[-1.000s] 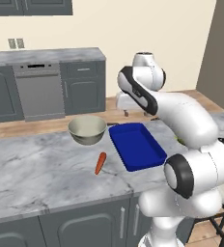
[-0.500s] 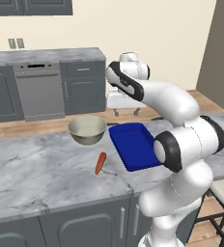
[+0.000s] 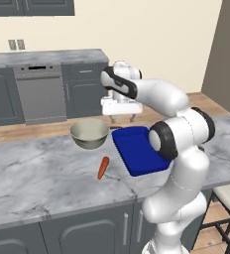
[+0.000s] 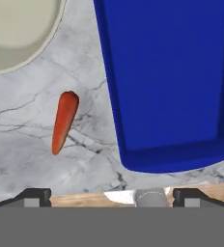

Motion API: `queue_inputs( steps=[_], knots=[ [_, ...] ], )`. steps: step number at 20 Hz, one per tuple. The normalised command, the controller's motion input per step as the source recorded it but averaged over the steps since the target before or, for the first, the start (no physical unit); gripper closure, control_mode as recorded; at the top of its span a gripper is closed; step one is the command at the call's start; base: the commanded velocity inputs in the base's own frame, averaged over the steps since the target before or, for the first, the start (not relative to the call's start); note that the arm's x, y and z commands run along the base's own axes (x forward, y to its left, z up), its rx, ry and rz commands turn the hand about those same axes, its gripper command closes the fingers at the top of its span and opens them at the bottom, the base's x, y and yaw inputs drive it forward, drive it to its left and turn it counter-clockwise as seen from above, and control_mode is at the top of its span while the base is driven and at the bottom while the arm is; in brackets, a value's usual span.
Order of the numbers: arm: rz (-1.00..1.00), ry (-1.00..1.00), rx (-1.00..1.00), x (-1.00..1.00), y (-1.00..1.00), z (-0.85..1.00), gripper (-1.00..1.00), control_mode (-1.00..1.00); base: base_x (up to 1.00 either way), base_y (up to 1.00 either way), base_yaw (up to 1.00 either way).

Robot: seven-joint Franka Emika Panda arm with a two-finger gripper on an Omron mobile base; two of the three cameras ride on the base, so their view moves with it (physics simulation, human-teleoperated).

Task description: Place the two vegetables and bowl onto the tray for setting up a vegetable dip station.

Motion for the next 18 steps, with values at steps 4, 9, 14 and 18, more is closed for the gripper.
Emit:
queue_inputs(
  steps=[4,9,14,18],
  knots=[
    [-0.05,0.22,0.00,0.31,0.19,-0.17,-1.00,-1.00,0.00,0.00,0.00],
    [-0.09,0.25,0.00,0.20,0.22,-0.19,-1.00,-1.00,0.00,0.00,0.00],
    [-0.12,0.11,-0.08,0.15,0.23,-0.19,-1.00,-1.00,0.00,0.00,0.00],
    [-0.21,0.15,-0.21,0.20,0.15,-0.16,-1.00,-1.00,0.00,0.00,0.00]
  ],
)
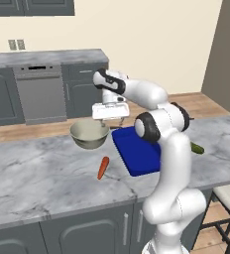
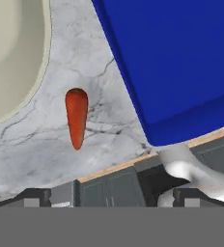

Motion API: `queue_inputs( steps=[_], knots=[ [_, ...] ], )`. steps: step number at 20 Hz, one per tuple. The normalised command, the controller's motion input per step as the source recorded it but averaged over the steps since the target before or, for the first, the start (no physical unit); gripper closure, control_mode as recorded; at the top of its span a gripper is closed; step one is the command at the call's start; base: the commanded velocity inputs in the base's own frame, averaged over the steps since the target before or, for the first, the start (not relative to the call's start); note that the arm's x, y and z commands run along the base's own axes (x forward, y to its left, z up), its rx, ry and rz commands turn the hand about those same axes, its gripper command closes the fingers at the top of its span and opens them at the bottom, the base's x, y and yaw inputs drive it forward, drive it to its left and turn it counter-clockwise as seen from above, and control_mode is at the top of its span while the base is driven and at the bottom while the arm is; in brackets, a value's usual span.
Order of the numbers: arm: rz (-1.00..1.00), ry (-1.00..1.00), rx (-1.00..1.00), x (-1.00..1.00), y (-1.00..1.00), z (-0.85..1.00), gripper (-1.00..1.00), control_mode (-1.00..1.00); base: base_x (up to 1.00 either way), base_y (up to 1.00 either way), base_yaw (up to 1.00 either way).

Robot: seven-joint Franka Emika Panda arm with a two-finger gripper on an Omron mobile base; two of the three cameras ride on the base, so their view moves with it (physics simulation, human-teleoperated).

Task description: Place the two vegetables and bowl onto the tray for setting up a vegetable dip station.

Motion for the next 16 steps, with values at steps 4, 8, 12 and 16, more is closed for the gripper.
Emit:
queue_inputs(
  steps=[4,8,12,16],
  knots=[
    [-0.30,0.26,-0.24,0.19,0.06,-0.13,-1.00,-1.00,0.00,0.00,0.00],
    [-0.20,0.11,-0.21,0.11,0.04,-0.11,-1.00,-1.00,0.00,0.00,0.00],
    [-0.03,-0.02,-0.16,0.08,0.08,-0.05,-1.00,-1.00,0.00,0.00,0.00],
    [0.00,-0.15,-0.17,0.11,0.10,-0.03,-1.00,-1.00,0.00,0.00,0.00]
  ],
)
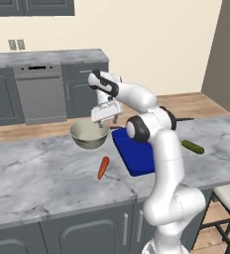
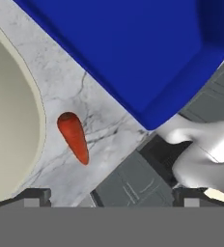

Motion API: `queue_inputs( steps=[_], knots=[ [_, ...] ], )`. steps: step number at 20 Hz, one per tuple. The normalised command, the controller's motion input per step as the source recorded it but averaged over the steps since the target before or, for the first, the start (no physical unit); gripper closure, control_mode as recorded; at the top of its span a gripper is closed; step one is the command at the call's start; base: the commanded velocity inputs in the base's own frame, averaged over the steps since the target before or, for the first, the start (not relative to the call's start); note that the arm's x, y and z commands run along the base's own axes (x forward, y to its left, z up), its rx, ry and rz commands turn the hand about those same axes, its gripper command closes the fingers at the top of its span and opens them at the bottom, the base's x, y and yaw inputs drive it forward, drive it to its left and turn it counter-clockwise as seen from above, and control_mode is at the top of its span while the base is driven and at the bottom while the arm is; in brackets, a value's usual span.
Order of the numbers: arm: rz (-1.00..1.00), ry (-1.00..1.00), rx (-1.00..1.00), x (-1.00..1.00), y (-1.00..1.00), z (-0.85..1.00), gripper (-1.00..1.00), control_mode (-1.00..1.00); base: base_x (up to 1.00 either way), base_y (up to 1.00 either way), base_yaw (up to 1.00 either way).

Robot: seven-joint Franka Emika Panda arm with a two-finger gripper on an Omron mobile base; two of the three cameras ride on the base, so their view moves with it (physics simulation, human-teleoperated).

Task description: Place the two vegetables and bowl onto the tray for setting up a vegetable dip station.

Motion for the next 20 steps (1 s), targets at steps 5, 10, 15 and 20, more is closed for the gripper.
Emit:
queue_inputs(
  steps=[5,10,15,20],
  knots=[
    [0.01,-0.23,-0.17,0.08,0.02,-0.05,-1.00,-1.00,0.00,0.00,0.00],
    [0.00,-0.18,-0.06,0.12,0.00,-0.06,-1.00,-1.00,0.00,0.00,0.00],
    [0.02,-0.16,0.00,0.12,0.02,-0.14,-1.00,-1.00,0.00,0.00,0.00],
    [0.04,-0.25,0.02,0.10,0.07,-0.21,-1.00,-1.00,0.00,0.00,0.00]
  ],
)
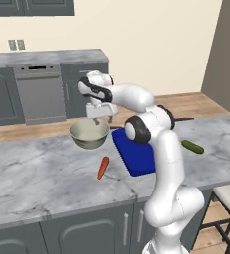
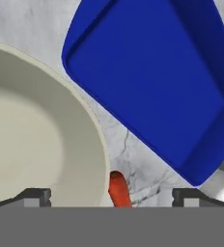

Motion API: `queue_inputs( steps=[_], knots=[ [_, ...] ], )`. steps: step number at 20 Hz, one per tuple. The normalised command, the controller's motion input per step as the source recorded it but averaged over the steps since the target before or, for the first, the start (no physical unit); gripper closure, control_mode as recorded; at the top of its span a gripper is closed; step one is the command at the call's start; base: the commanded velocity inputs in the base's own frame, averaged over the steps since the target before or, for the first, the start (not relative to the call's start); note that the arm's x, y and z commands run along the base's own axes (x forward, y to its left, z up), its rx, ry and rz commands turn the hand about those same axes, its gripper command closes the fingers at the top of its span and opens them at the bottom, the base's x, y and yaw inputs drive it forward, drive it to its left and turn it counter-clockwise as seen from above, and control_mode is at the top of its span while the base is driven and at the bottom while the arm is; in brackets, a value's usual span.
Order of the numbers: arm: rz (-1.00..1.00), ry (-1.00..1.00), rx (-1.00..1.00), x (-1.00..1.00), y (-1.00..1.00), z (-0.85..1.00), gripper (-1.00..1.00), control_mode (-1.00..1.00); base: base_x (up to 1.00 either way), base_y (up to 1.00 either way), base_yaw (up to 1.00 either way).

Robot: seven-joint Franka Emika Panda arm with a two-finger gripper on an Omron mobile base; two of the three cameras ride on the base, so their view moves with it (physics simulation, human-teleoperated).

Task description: Place the two vegetables and bowl onto the tray for setting up a vegetable dip station.

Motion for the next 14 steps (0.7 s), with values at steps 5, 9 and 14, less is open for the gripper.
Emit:
queue_inputs(
  steps=[5,9,14],
  knots=[
    [0.03,-0.20,0.04,0.10,0.06,-0.22,-1.00,-1.00,0.00,0.00,0.00],
    [0.00,-0.13,0.08,0.05,0.01,-0.23,-1.00,-1.00,0.00,0.00,0.00],
    [0.00,-0.07,0.09,0.04,0.00,-0.21,-1.00,-1.00,0.00,0.00,0.00]
  ],
)
